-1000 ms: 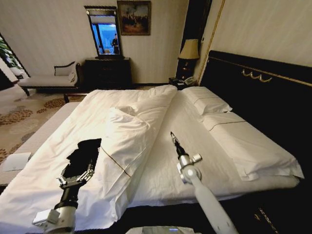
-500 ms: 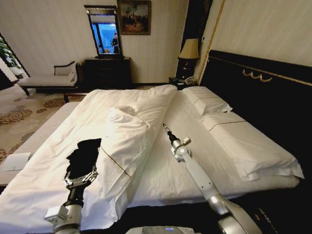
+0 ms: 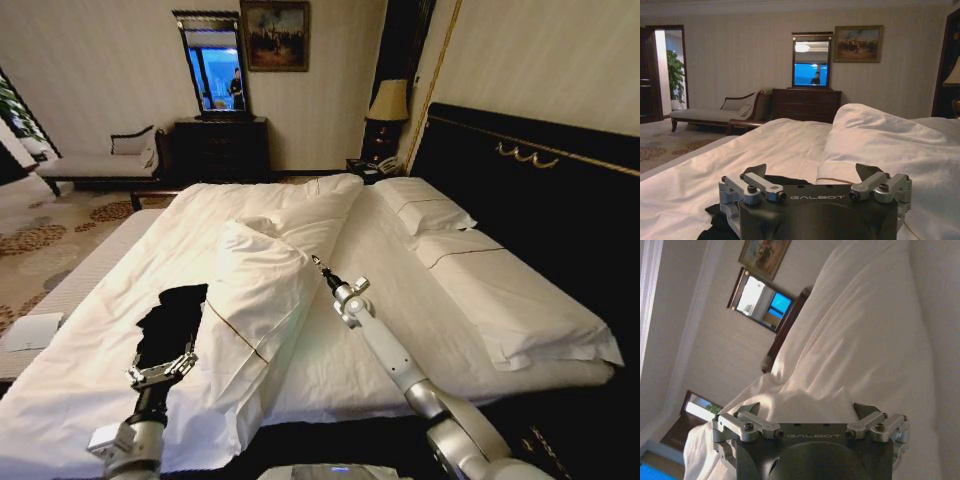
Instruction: Fold the clothes on the bed.
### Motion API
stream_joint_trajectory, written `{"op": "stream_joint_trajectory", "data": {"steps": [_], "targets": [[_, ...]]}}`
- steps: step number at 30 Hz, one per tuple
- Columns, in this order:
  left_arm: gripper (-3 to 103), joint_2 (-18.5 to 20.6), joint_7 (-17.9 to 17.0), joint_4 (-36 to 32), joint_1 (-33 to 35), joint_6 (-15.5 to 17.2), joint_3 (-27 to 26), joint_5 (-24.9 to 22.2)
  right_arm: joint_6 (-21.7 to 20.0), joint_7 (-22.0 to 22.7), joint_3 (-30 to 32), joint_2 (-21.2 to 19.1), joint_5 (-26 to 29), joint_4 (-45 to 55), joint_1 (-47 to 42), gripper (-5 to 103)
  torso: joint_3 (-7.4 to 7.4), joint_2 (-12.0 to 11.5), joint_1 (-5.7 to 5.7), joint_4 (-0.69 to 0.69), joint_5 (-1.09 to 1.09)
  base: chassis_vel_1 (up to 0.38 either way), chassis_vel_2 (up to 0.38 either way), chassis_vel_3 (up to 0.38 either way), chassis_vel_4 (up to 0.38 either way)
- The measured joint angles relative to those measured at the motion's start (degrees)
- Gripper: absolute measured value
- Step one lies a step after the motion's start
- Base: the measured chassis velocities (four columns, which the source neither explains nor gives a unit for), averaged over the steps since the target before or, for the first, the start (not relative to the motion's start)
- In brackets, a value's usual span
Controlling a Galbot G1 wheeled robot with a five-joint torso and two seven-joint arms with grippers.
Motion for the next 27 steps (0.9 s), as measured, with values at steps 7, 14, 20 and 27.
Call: {"op": "stream_joint_trajectory", "data": {"steps": [7,14,20,27], "targets": [[100,-0.01,-0.09,0.22,-0.16,-0.18,-0.55,-0.81,-0.86,0.42,-1.11,2.83,0.46,-0.01,1.05,100,0.0,0.0,-0.01,0.0,0.0,0.0,0.0,0.0,0.0],[100,0.32,-0.14,1.17,-0.93,-0.16,-0.72,-1.43,0.2,-1.96,-2.04,4.76,0.4,0.04,2.02,100,0.0,0.0,-0.01,0.01,0.0,0.0,0.0,0.0,0.0],[100,0.74,-0.16,2.03,-1.58,-0.07,-0.69,-2.05,0.7,-4.22,-2.9,5.24,-1.25,-0.24,2.46,101,0.0,0.0,-0.01,0.0,0.0,0.0,0.0,0.0,0.0],[100,1.21,-0.16,2.52,-2.04,-0.07,-1.12,-3.07,1.63,-4.67,-3.19,5.8,-2.69,-0.81,2.71,82,0.0,0.0,-0.01,0.0,0.0,0.0,0.0,0.0,0.0]]}}
